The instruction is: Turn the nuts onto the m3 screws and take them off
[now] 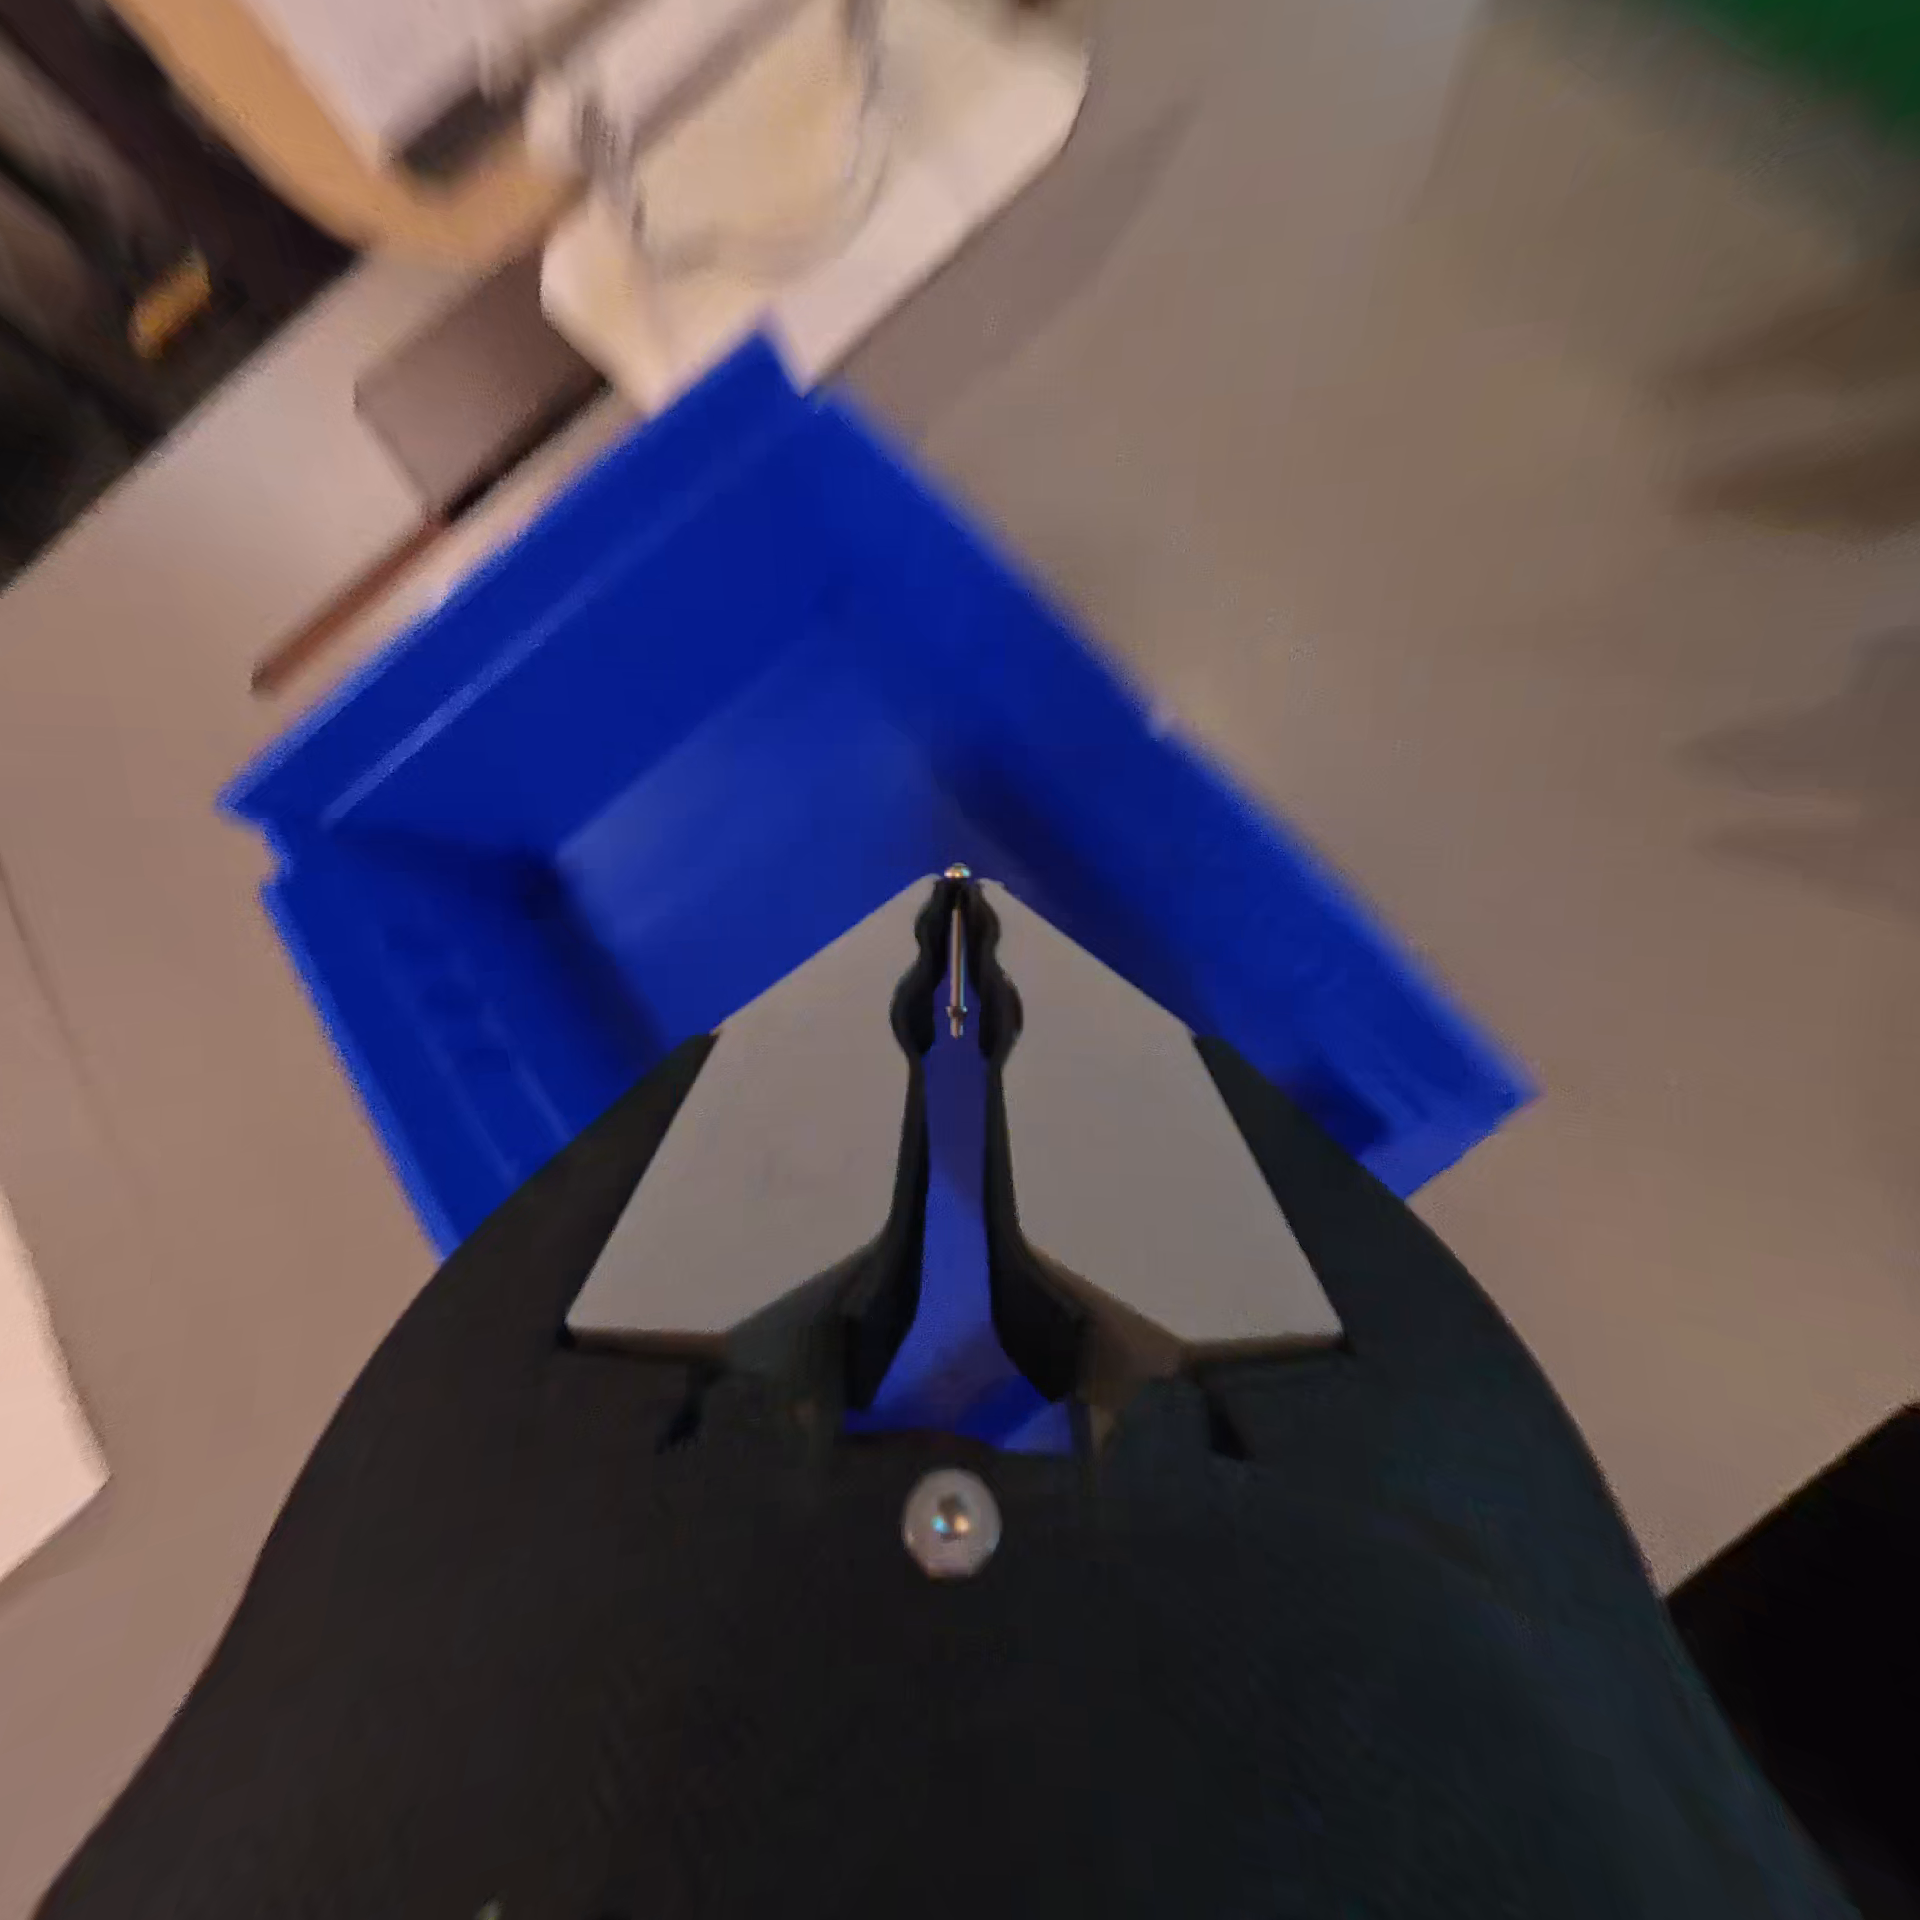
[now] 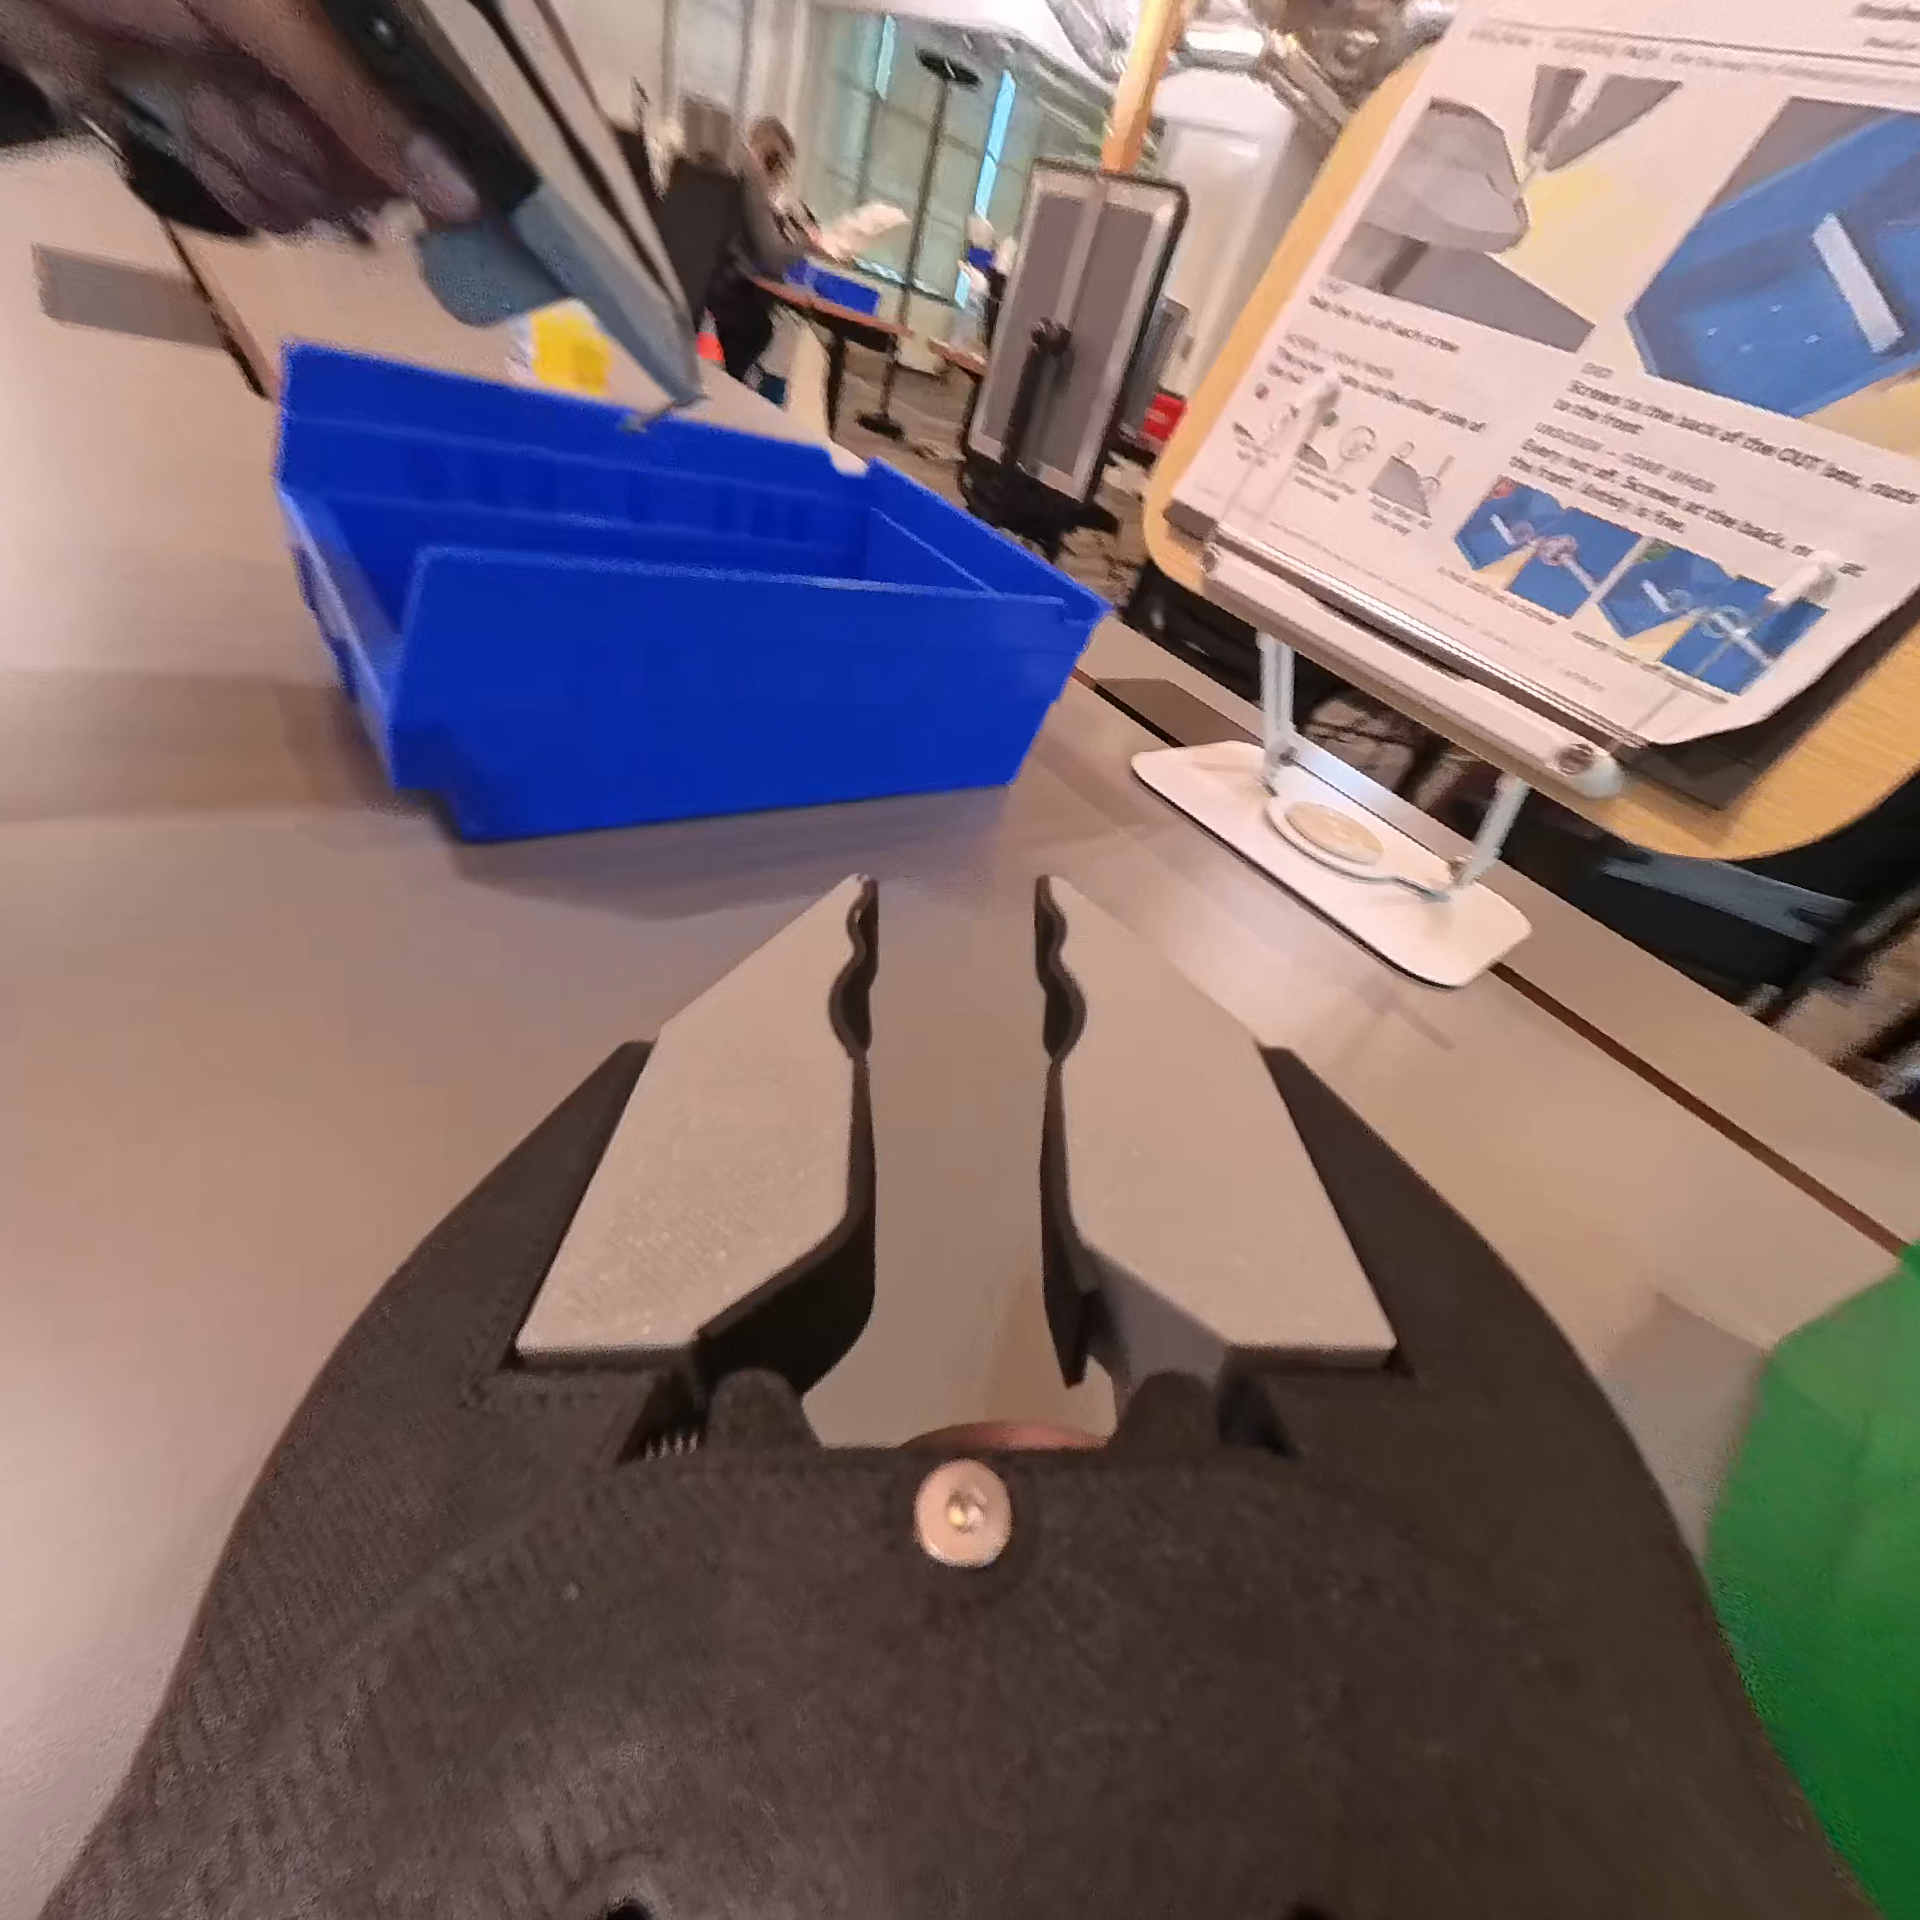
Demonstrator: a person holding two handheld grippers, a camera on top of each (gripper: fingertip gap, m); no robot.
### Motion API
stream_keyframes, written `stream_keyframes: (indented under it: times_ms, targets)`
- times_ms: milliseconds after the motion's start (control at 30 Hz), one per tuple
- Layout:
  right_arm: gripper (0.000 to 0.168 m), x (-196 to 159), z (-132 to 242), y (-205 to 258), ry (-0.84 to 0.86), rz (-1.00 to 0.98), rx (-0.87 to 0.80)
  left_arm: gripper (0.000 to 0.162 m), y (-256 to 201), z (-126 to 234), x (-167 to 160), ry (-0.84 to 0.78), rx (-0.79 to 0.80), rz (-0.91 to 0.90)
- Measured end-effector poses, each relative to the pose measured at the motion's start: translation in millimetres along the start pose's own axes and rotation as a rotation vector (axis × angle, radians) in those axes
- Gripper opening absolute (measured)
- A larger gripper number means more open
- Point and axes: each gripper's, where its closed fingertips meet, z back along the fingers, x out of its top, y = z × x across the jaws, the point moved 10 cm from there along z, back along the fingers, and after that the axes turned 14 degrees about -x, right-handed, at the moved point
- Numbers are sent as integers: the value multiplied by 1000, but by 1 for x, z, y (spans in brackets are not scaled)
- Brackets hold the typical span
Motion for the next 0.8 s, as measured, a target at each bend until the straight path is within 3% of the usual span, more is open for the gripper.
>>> stream_keyframes:
  times_ms: [167, 367, 467, 667, 800]
  targets:
    - [29, 10, 8, -2, -110, -169, 145, 1, -72, -1, 31, -419, -205, -122]
    - [30, 12, 12, -15, -180, -380, 257, 0, -136, -45, 44, -814, -520, -141]
    - [26, 12, 14, -23, -221, -504, 333, 1, -150, -68, 41, -1033, -536, -167]
    - [15, 10, 15, -32, -270, -651, 440, 0, -159, -93, 38, -1147, -643, -181]
    - [21, 10, 13, -27, -250, -624, 466, 1, -159, -102, 34, -1139, -683, -174]
